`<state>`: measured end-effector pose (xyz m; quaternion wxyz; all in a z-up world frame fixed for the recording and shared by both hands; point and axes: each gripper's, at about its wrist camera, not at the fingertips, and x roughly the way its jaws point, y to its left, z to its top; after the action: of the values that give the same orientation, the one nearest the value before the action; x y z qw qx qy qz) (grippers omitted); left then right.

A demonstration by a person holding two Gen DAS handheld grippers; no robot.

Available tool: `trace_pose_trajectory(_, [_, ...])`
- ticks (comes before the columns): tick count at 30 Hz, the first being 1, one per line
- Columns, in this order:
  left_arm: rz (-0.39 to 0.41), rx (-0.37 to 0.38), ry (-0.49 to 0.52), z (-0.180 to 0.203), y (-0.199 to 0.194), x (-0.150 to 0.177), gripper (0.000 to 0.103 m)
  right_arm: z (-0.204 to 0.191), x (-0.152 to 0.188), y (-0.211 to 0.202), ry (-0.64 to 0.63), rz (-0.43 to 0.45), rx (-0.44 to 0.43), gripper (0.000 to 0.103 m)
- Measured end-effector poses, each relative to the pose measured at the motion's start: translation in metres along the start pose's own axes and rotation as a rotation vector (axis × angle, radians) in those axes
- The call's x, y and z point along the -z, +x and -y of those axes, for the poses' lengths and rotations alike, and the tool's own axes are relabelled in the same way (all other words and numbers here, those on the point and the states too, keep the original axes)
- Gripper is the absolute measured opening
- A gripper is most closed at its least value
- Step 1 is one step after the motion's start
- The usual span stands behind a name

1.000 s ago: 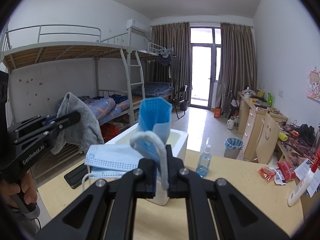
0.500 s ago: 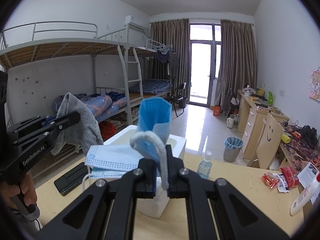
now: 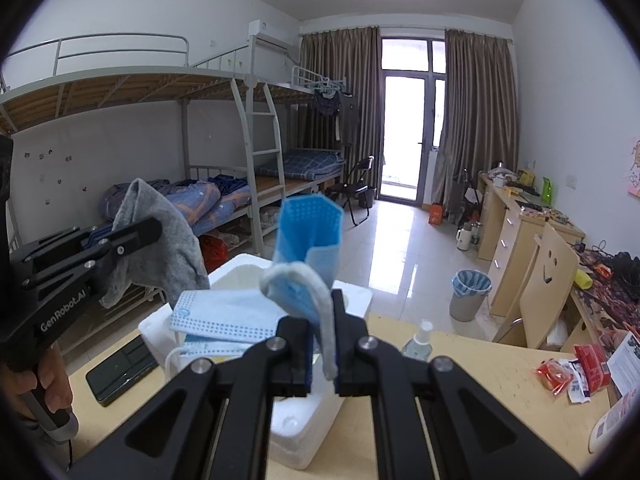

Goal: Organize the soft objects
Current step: 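Carry the grey sock and blue mask over the white foam box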

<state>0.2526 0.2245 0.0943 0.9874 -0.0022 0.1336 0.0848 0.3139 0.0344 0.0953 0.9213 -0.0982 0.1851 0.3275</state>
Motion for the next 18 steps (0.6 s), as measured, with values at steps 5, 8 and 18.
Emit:
trace_pose_trajectory(5, [-0.022, -0.003, -0.011, -0.005, 0.012, 0.004, 0.008, 0.0, 0.0, 0.008, -0.008, -0.016, 0.003, 0.009])
trace_pose_trajectory(8, [-0.021, -0.002, -0.006, -0.005, 0.014, 0.003, 0.008, -0.002, -0.003, 0.012, -0.008, -0.025, 0.002, 0.009])
trace_pose_trajectory(18, [-0.04, 0.052, 0.006, 0.008, 0.025, 0.004, 0.008, 0.015, -0.007, -0.01, 0.016, -0.011, 0.073, 0.009])
